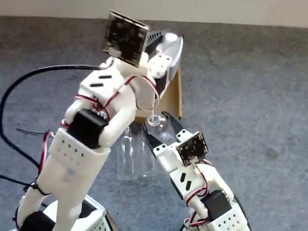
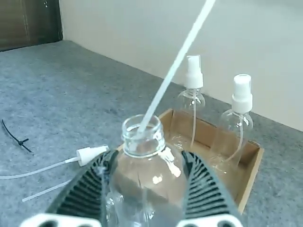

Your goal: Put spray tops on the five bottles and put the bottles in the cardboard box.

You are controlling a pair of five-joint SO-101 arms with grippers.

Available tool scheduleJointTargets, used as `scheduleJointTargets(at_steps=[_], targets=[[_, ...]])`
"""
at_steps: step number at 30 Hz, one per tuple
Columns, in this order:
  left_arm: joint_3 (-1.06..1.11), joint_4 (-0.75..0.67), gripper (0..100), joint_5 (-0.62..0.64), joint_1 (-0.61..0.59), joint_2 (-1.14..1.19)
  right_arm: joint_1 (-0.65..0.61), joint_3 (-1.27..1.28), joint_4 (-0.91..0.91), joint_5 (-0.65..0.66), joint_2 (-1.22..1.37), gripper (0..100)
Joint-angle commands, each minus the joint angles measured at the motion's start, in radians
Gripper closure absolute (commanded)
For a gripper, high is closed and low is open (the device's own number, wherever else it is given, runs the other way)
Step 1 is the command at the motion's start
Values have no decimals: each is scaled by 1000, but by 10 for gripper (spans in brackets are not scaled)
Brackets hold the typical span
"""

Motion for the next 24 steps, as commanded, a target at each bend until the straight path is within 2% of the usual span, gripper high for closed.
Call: scheduleJointTargets(at_steps=[1,10,17,24], targets=[[87,-52,996,-11,15,-15,-4,-15,2,8,-13,995],[259,-29,996,-11,18,-176,-1,-16,2,0,-8,995],[472,-32,996,-11,19,-375,84,-22,2,-86,-7,995],[565,-32,992,-9,54,-433,82,-22,2,-87,-7,995]])
